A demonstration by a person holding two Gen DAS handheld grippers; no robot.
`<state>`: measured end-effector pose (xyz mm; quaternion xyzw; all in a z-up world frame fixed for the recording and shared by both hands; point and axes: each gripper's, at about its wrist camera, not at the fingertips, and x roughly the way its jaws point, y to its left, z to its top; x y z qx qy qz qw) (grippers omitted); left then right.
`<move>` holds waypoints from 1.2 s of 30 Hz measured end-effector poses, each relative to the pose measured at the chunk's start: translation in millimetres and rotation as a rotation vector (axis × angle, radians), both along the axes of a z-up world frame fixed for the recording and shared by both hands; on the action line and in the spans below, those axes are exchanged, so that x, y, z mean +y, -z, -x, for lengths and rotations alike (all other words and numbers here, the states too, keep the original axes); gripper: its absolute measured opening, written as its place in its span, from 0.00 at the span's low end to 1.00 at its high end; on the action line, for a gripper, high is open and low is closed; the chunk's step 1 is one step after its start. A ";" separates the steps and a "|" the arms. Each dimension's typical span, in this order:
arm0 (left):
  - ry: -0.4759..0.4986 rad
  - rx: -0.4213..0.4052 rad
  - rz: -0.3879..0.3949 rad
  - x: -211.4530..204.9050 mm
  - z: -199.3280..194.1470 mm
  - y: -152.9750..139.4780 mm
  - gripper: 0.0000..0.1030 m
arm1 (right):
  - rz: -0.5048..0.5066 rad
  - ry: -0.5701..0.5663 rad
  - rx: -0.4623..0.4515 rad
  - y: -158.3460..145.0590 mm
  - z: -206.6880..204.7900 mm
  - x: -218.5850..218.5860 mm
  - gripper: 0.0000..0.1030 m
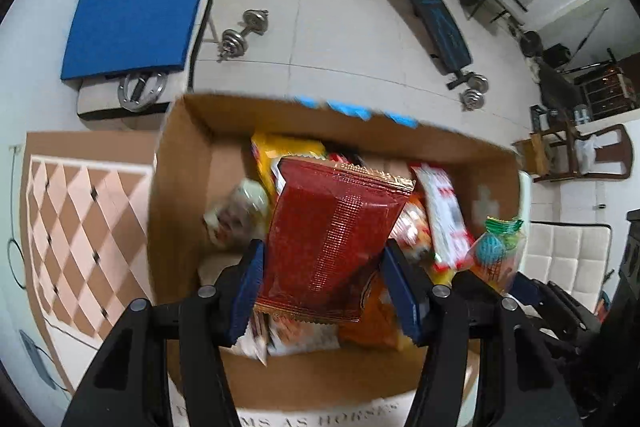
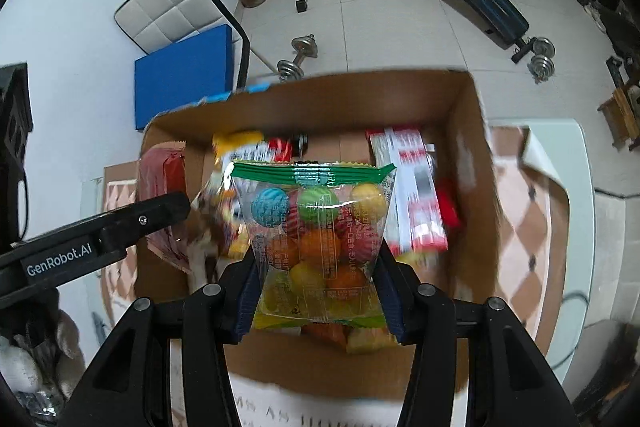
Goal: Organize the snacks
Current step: 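Carry both held packs over the box and open both tools inside, then withdraw both tools up and away from the filled box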
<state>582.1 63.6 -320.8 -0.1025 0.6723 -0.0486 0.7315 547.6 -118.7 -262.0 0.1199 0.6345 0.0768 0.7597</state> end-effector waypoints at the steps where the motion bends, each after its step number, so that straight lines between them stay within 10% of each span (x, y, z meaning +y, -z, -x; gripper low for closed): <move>1: 0.002 0.008 -0.007 1.6 -7.5 4.5 0.55 | 0.001 -0.009 0.003 5.2 -11.8 4.0 0.52; 8: 0.013 0.084 -0.065 5.9 -33.2 37.8 0.57 | -0.004 -0.022 0.061 43.3 -57.1 17.0 0.55; 12: -0.028 0.134 -0.004 13.1 -35.3 51.3 0.79 | 0.023 -0.040 0.078 56.0 -69.7 19.1 0.91; 31: 0.021 0.021 -0.060 0.0 11.7 17.0 0.82 | 0.145 -0.042 0.046 33.2 -15.2 -11.1 0.94; 36: 0.068 -0.037 -0.097 -9.0 43.0 6.6 0.95 | 0.157 -0.037 0.033 25.7 15.5 -15.0 0.95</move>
